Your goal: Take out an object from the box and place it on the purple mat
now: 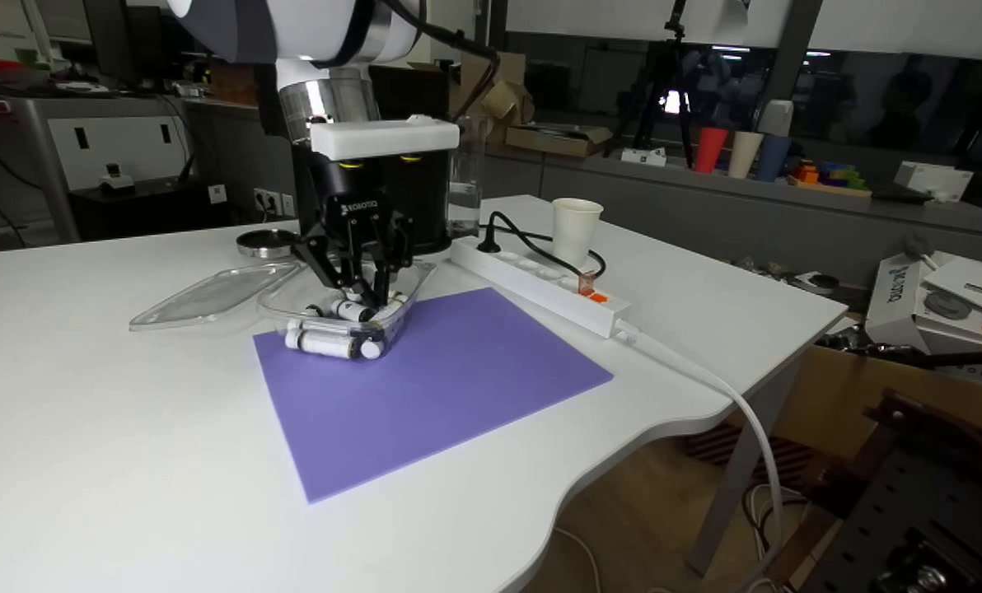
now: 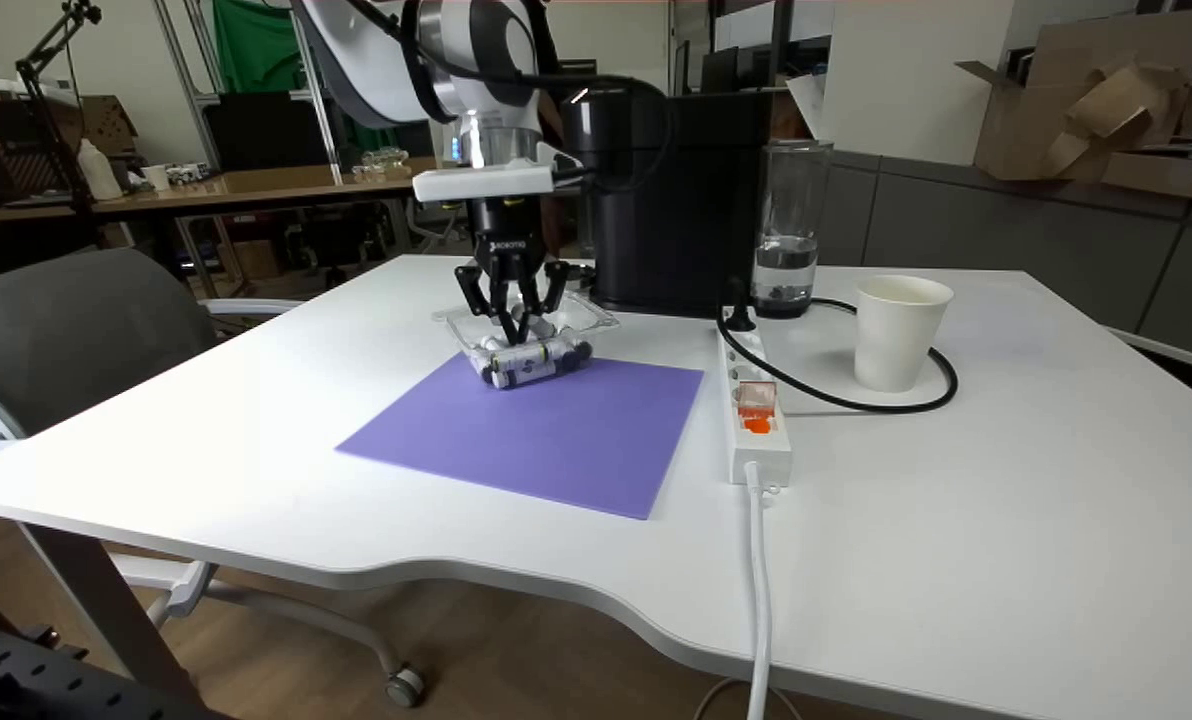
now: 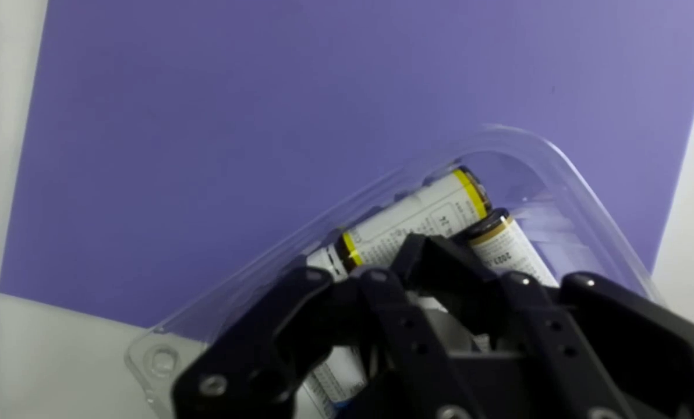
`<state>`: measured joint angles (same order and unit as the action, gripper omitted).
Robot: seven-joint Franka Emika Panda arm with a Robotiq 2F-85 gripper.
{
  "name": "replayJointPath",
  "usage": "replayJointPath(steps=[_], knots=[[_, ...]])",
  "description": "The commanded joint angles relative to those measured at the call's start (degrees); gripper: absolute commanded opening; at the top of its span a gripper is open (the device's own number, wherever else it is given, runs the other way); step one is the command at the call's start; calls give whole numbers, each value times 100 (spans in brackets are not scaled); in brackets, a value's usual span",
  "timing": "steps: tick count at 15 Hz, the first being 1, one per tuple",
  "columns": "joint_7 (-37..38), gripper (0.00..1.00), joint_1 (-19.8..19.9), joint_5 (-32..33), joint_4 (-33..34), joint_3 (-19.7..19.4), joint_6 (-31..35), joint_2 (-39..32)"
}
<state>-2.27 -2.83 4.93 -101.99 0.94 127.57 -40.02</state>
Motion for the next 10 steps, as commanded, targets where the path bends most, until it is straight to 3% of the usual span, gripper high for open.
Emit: replayJointPath(steps=[1, 6, 7, 8, 10], knots=[[83, 2, -46, 91, -180, -57, 159, 250], [103, 2, -78, 194, -241, -92, 211, 470], [70, 35, -54, 152, -210, -74, 127, 468], [39, 36, -38, 137, -184, -65, 54, 457], [-2, 48, -2, 82, -104, -48, -137, 384]])
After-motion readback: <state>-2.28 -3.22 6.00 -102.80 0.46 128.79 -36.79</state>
